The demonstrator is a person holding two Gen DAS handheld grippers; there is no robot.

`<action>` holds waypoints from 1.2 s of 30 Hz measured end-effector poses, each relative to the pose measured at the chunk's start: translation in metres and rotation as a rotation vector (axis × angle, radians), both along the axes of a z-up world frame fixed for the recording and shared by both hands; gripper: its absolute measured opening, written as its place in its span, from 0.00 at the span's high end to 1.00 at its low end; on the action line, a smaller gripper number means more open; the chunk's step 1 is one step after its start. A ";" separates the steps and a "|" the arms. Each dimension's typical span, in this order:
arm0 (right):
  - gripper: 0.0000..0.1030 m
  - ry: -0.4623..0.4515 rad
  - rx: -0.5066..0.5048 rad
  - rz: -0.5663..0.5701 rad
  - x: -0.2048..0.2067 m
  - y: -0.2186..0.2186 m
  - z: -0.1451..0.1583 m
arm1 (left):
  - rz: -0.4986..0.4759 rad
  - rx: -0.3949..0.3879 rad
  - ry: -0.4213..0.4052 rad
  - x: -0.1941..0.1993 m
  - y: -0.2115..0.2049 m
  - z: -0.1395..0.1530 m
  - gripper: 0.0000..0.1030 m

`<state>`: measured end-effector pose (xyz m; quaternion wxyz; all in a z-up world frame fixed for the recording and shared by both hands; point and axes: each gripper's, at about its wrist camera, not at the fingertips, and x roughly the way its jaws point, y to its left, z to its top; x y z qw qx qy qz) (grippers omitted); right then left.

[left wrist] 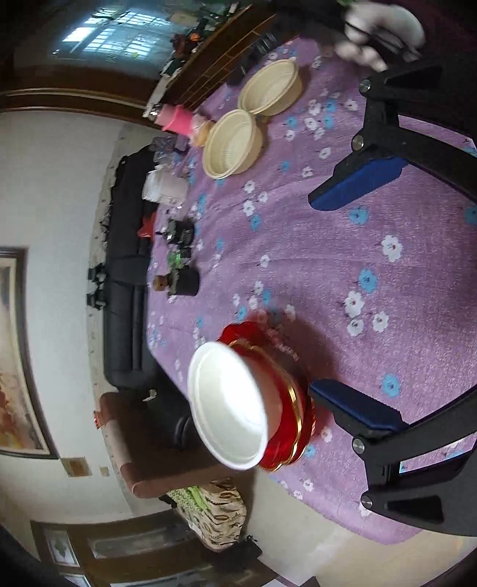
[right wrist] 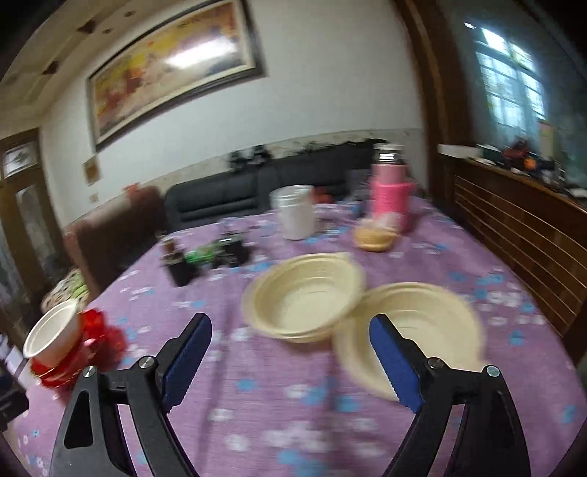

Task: Organize plates and bowls
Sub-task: 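Withdraw both tools and reach toward the cream plastic bowls, then grasp the rim of the cream plastic bowl with both tools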

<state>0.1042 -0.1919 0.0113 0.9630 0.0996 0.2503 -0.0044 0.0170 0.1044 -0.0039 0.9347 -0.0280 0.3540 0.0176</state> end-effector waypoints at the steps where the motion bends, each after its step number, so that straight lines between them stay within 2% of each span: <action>1: 0.12 0.006 0.004 -0.028 -0.004 -0.016 0.001 | -0.008 -0.006 0.012 0.003 -0.003 -0.003 0.10; 7: 0.12 0.072 0.019 -0.185 -0.012 -0.106 0.003 | -0.070 -0.038 0.072 0.013 -0.029 -0.018 0.10; 14: 0.14 0.180 0.098 -0.190 0.004 -0.137 -0.025 | -0.109 -0.026 0.094 0.017 -0.053 -0.022 0.10; 20: 0.31 0.294 0.125 -0.182 0.036 -0.144 -0.056 | -0.113 -0.031 0.113 0.020 -0.055 -0.025 0.10; 22: 0.46 0.327 0.160 -0.168 0.046 -0.148 -0.065 | -0.115 -0.038 0.116 0.021 -0.056 -0.027 0.10; 25: 0.61 0.356 0.217 -0.142 0.055 -0.151 -0.075 | -0.124 -0.047 0.123 0.026 -0.060 -0.028 0.10; 29: 0.69 0.362 0.252 -0.111 0.056 -0.148 -0.081 | -0.172 -0.071 0.136 0.044 -0.075 -0.028 0.10; 33: 0.81 0.367 0.267 -0.074 0.054 -0.143 -0.085 | -0.225 -0.083 0.136 0.063 -0.100 -0.026 0.10; 36: 0.82 0.368 0.283 -0.034 0.049 -0.140 -0.087 | -0.261 -0.095 0.148 0.078 -0.122 -0.029 0.10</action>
